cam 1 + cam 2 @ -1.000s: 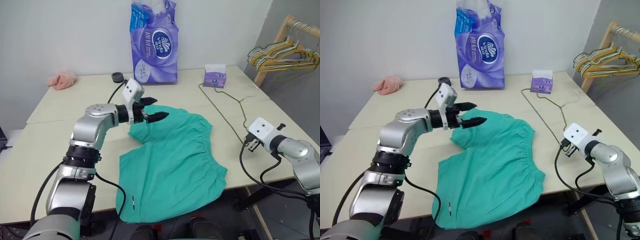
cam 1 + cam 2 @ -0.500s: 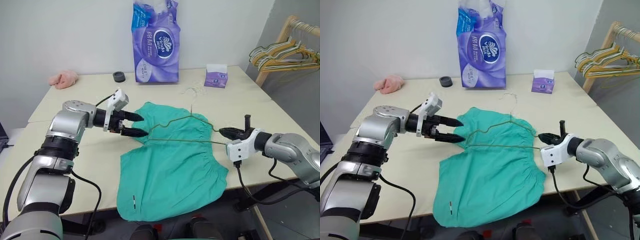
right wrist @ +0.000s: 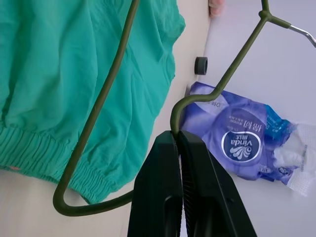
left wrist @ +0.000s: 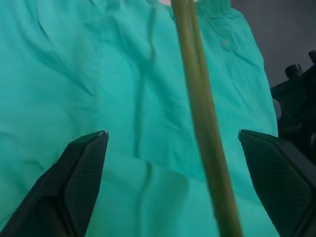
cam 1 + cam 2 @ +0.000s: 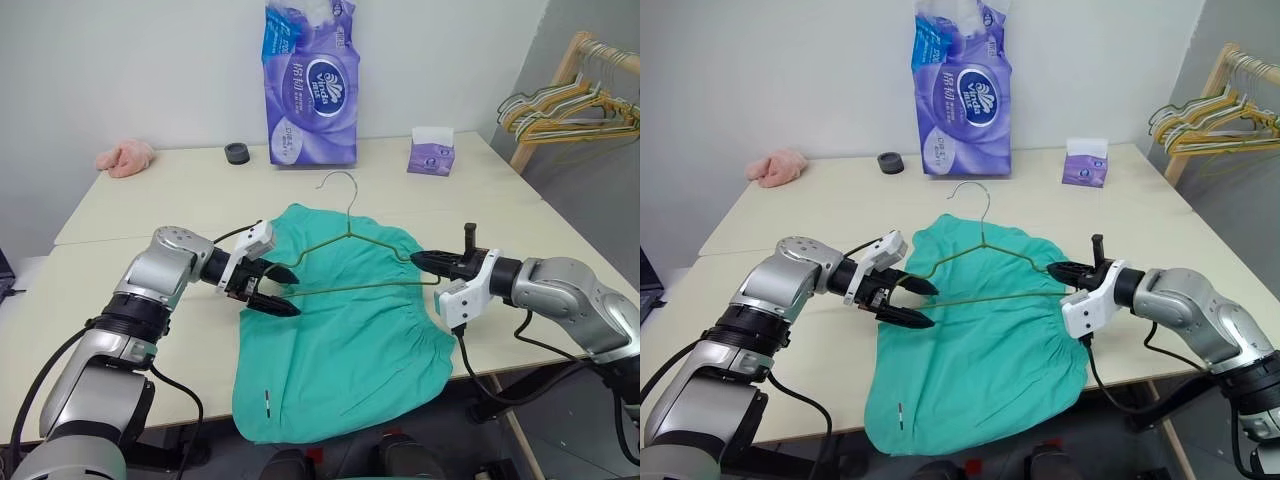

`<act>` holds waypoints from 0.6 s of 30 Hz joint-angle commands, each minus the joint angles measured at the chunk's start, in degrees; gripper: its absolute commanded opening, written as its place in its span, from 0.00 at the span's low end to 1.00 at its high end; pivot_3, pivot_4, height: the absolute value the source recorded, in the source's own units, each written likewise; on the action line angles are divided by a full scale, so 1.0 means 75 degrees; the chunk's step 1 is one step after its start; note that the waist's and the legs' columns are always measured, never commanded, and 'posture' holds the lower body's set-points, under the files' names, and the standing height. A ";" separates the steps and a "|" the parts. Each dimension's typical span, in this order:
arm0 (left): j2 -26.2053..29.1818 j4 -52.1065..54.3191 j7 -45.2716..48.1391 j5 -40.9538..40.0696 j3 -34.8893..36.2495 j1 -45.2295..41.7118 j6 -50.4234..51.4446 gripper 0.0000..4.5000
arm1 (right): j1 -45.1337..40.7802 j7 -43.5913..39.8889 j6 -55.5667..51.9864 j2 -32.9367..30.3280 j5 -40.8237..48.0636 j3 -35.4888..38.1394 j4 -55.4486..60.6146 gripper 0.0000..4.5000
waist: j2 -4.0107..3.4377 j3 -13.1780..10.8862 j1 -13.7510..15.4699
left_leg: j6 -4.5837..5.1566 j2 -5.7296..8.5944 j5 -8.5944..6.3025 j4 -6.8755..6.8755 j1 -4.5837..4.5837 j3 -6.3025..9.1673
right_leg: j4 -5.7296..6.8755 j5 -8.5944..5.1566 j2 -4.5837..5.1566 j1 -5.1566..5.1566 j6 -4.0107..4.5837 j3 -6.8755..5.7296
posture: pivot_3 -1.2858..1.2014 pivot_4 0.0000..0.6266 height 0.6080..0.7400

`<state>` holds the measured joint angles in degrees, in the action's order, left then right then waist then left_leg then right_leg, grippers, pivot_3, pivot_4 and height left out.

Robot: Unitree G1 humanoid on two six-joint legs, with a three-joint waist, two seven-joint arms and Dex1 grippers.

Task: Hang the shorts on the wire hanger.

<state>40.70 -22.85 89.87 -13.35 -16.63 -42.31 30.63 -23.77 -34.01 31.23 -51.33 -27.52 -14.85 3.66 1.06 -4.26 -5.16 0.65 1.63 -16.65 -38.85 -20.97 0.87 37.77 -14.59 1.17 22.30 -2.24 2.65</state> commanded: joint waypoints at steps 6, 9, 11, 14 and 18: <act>-0.0007 0.0427 0.0155 -0.0132 0.0038 0.0014 0.0281 0.41 | -0.0115 -0.0017 0.0228 0.0101 0.0118 0.0228 0.0229 0.00 | 0.0000 0.0000 0.0000 | 0.0000 -0.0001 0.0000 0.0000 0.0001 0.0000 | 0.0001 -0.0001 -0.0001 0.0001 0.0001 0.0000 | 0.46 0.08 1.00; 0.0009 0.0585 0.0182 -0.0154 0.0024 0.0097 0.0399 0.21 | -0.0123 0.0002 0.0254 0.0139 0.0099 0.0225 0.0200 0.00 | 0.0000 0.0000 0.0000 | 0.0000 -0.0001 0.0000 0.0001 0.0001 0.0000 | 0.0002 -0.0001 0.0000 0.0000 0.0002 0.0001 | 0.46 0.08 1.00; 0.0026 0.0683 0.0188 -0.0157 0.0031 0.0153 0.0454 0.08 | -0.0122 0.0021 0.0300 0.0161 0.0084 0.0219 0.0188 0.00 | 0.0000 0.0000 0.0000 | 0.0000 -0.0001 0.0000 0.0000 0.0001 0.0001 | 0.0003 -0.0001 0.0000 0.0001 0.0002 0.0000 | 0.46 0.08 1.00; 0.0044 0.0767 0.0172 -0.0163 0.0051 0.0207 0.0498 0.00 | -0.0134 -0.0014 0.0313 0.0181 0.0041 0.0197 0.0184 0.00 | -0.0001 0.0000 0.0000 | 0.0000 -0.0001 0.0000 0.0000 0.0001 -0.0001 | 0.0003 -0.0002 0.0000 0.0001 0.0003 0.0001 | 0.47 0.09 1.00; 0.0040 0.0910 0.0103 -0.0205 0.0088 0.0247 0.0616 0.00 | -0.0088 -0.0106 0.0205 0.0220 0.0196 0.0232 0.0185 0.00 | 0.0000 0.0000 0.0007 | 0.0000 -0.0001 0.0000 0.0000 0.0003 0.0000 | 0.0003 -0.0002 -0.0001 0.0000 0.0003 0.0000 | 0.47 0.09 1.00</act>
<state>40.82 -18.22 91.56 -14.39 -16.63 -40.21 34.71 -23.70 -34.98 32.09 -50.43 -28.23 -14.72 2.92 1.06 -4.27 -5.11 0.66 1.62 -16.66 -38.85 -20.95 0.88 37.79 -14.60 1.17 22.30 -2.21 2.65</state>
